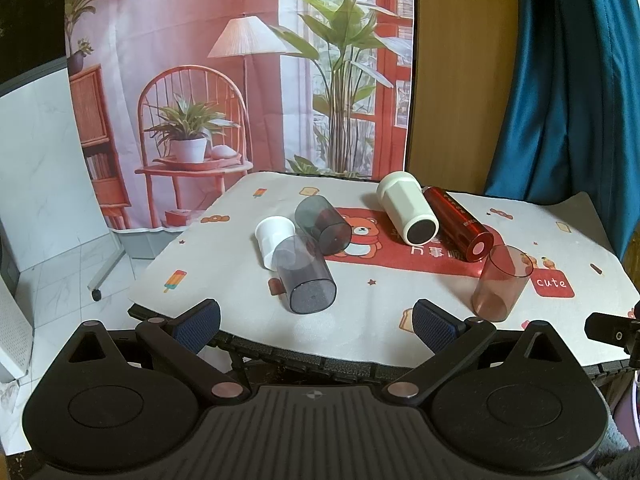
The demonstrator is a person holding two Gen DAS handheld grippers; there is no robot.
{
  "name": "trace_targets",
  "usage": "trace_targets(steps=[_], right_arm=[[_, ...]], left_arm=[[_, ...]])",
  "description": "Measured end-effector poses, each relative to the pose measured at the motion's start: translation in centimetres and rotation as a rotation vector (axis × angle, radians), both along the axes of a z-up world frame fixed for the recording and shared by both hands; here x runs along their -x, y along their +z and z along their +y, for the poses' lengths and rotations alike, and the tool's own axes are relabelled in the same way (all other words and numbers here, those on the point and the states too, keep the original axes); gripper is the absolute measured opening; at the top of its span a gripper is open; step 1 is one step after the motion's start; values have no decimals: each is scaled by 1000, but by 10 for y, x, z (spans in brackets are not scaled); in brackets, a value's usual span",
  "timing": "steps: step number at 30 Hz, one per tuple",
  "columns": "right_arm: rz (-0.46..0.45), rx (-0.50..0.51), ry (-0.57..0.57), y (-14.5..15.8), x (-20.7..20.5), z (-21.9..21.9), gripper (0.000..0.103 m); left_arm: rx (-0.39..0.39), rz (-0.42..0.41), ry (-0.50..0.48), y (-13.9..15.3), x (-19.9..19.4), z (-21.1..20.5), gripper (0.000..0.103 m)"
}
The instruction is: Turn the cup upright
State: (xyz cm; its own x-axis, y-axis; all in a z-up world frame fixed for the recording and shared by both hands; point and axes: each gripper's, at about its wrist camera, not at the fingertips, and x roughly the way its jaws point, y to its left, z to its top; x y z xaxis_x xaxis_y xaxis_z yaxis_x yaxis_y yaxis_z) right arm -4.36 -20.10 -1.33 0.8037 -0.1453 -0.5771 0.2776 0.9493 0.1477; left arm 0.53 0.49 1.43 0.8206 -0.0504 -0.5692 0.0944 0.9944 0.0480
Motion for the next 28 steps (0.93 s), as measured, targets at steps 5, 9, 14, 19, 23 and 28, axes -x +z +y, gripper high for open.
trace_targets(steps=[5,9,14,19,23,28], right_arm=[[0,-2,-2,-1,1,2,103],[1,-3,-1,-2,1,1,103],[3,-5,-1,-4,1,3,103],[5,-8,-1,-4,1,3,103],[5,-8,-1,-4,1,3,103],[5,-9,-1,-5,2,3,103]], left_arm=[[-5,-1,-4,1,1,-1,103],[-5,-1,-4,0,1,-1,103],[-6,-2,-5,1,0,0,103],[-4,-10,-10,1,1,0,103],[-7,-19,-12,2,2,0,103],[-9,-25,-15,2,3,-1,103]])
